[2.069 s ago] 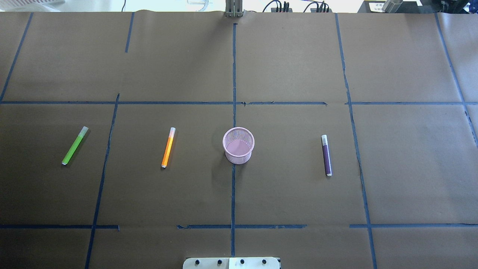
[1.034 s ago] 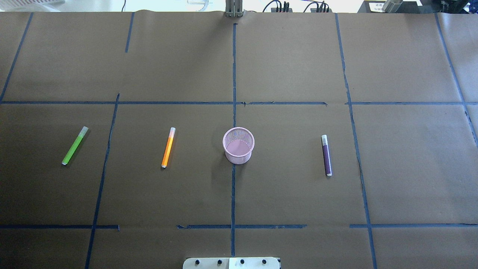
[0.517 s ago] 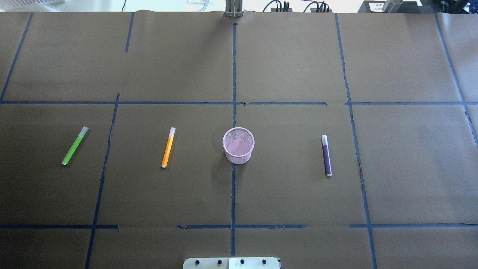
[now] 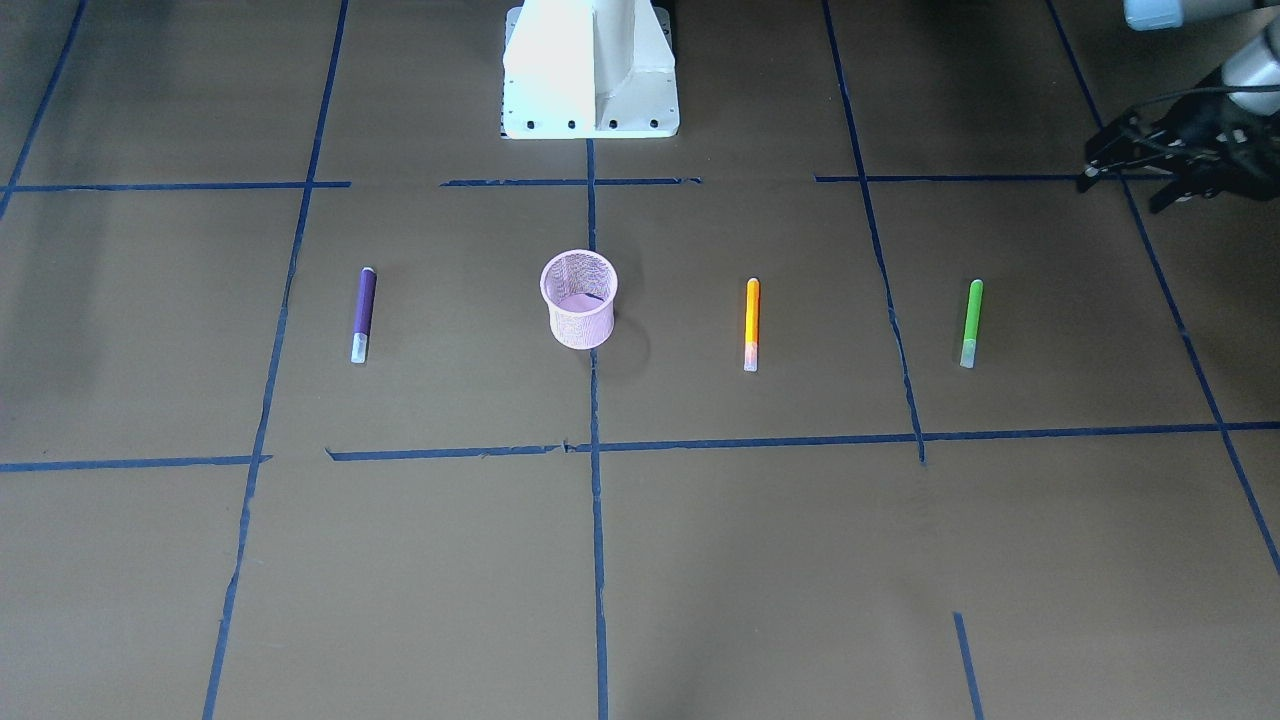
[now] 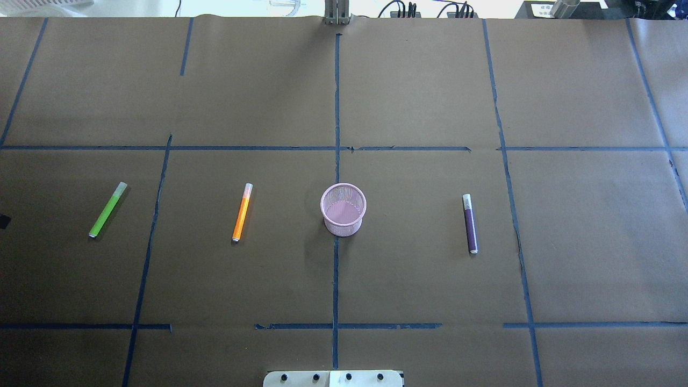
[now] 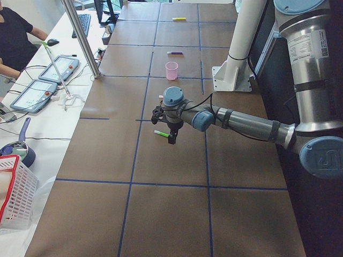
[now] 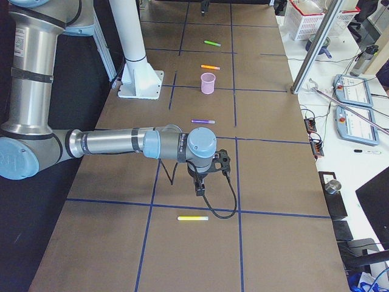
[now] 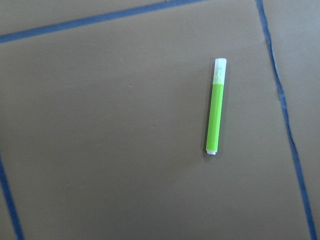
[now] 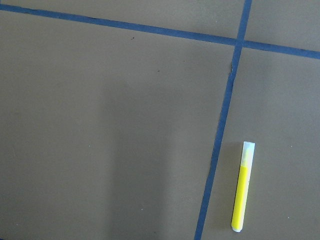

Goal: Collect pens into pen holder
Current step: 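Lower the left gripper onto the green marker and close on it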

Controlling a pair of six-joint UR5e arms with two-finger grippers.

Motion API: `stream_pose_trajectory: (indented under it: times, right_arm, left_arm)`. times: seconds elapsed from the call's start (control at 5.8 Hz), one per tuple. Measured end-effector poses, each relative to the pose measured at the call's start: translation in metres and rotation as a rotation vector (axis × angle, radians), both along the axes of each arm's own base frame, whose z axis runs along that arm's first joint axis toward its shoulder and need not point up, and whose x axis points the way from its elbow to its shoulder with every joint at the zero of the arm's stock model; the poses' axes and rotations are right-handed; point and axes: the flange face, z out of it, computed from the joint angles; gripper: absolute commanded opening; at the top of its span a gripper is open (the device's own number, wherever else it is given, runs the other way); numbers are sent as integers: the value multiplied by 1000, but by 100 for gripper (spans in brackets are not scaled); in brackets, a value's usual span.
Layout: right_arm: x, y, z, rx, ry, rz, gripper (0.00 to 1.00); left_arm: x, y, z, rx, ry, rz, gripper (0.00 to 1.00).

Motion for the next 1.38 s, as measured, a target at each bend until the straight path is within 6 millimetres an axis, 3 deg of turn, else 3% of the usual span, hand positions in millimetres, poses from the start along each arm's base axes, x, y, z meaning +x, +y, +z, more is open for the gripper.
stream_pose_trajectory:
  times: [0.34,0.69,1.03,1.38]
  right_arm:
    - [-1,0,0,4,1,-5,100]
    - [-1,0,0,8,1,-9,100]
    - [-2,0,0,8,0,-11,100]
    - [-3,0,0,8,0,-12,100]
  left_arm:
    - [62,-35,8,28,-23,25,89]
    - [96,-62,13,21,-30,46,77]
    - [142,-71,17,8,-35,96,66]
    - [163,-72,13,13,-33,122,54]
